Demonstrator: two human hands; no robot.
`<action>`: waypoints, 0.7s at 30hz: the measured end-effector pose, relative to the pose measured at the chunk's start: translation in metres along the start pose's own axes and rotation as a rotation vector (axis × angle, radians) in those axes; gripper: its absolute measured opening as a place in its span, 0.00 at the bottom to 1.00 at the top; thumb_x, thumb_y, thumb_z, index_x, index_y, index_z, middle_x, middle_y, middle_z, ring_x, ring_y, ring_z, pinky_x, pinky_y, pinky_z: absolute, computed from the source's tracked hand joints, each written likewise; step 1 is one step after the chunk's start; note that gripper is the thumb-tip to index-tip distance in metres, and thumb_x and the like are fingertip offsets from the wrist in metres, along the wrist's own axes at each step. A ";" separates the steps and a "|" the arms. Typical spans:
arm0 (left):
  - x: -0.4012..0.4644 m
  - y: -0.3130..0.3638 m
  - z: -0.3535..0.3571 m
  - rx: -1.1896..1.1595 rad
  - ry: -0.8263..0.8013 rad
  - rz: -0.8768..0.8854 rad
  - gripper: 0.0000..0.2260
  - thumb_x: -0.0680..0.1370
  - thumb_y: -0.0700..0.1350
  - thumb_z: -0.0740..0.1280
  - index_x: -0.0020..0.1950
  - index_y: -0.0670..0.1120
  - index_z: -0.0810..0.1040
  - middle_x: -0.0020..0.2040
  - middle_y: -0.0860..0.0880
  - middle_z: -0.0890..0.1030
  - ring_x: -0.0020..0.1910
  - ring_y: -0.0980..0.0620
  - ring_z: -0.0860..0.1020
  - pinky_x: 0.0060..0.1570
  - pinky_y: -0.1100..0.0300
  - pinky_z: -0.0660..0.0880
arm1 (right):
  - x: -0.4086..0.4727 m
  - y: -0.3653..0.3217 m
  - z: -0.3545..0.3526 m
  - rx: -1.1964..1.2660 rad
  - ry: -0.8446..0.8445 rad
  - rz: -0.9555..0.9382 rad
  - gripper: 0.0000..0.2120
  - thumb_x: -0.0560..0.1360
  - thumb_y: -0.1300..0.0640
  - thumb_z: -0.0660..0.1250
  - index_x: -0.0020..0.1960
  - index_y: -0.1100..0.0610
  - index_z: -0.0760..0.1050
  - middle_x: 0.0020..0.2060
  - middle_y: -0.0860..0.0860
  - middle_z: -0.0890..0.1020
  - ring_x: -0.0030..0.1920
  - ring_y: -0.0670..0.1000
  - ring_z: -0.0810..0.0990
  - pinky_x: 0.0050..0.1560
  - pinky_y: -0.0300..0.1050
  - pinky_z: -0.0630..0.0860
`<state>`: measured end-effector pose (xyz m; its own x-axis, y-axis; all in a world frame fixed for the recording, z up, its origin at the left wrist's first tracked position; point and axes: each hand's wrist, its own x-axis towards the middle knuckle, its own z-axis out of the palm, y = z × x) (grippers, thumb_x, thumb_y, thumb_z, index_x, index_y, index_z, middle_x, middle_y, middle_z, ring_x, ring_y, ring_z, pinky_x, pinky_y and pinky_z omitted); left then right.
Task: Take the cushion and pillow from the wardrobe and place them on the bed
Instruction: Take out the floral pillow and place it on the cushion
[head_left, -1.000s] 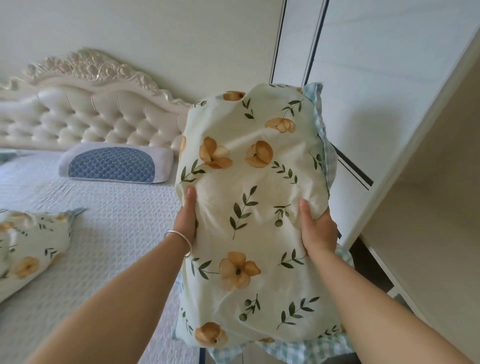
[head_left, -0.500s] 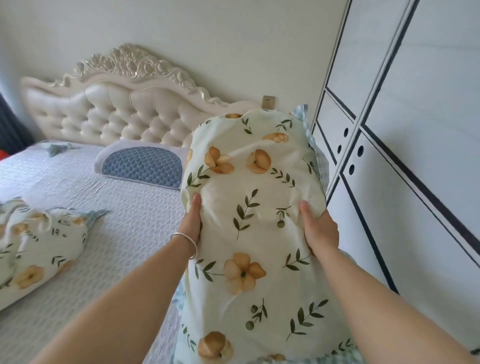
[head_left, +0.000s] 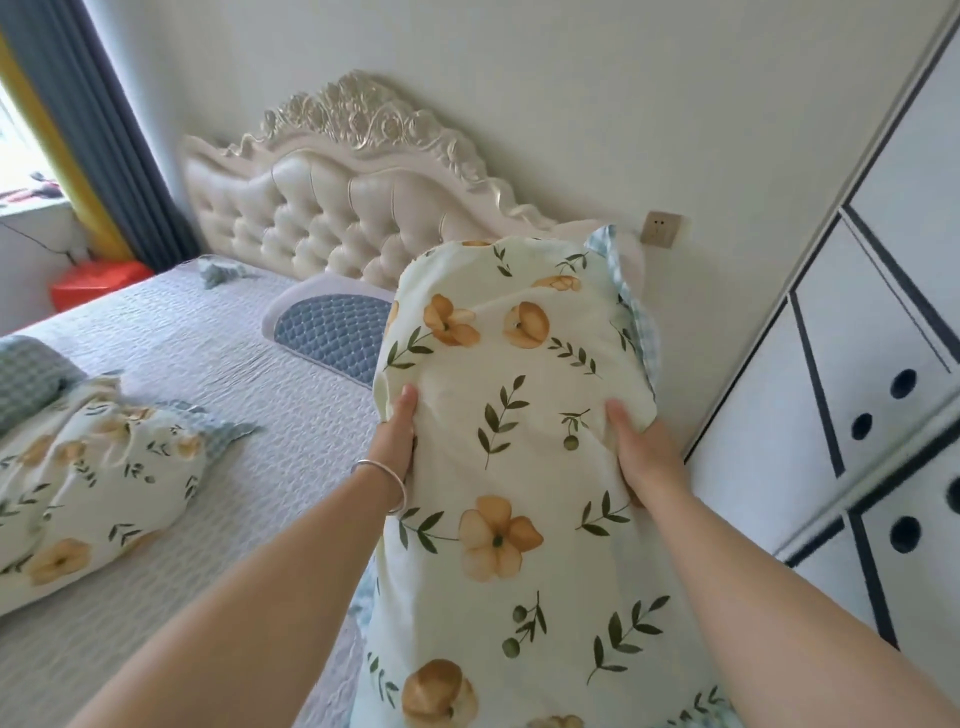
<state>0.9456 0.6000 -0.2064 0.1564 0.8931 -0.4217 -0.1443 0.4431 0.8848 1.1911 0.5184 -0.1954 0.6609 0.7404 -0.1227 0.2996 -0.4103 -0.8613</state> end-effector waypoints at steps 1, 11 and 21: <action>0.019 0.004 0.002 0.000 0.000 0.000 0.39 0.63 0.75 0.62 0.64 0.51 0.75 0.55 0.44 0.82 0.55 0.41 0.80 0.61 0.42 0.73 | 0.020 -0.005 0.009 -0.025 -0.021 0.001 0.34 0.70 0.30 0.55 0.66 0.51 0.70 0.59 0.53 0.79 0.59 0.60 0.75 0.61 0.55 0.71; 0.210 0.089 0.001 0.006 0.288 0.032 0.43 0.68 0.68 0.66 0.75 0.50 0.54 0.65 0.43 0.69 0.59 0.40 0.73 0.59 0.44 0.71 | 0.244 -0.076 0.120 -0.025 -0.338 0.080 0.47 0.55 0.24 0.64 0.64 0.54 0.72 0.60 0.55 0.78 0.60 0.59 0.74 0.64 0.55 0.68; 0.360 0.114 -0.001 0.047 0.450 0.040 0.36 0.74 0.65 0.61 0.76 0.57 0.51 0.72 0.44 0.66 0.66 0.39 0.69 0.64 0.40 0.69 | 0.407 -0.140 0.228 -0.109 -0.578 0.003 0.35 0.66 0.37 0.67 0.63 0.61 0.69 0.57 0.56 0.76 0.58 0.59 0.75 0.57 0.49 0.71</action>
<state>0.9850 0.9721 -0.2578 -0.2905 0.8589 -0.4218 -0.0950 0.4127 0.9059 1.2614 0.9990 -0.2373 0.1884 0.8967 -0.4006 0.3878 -0.4427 -0.8085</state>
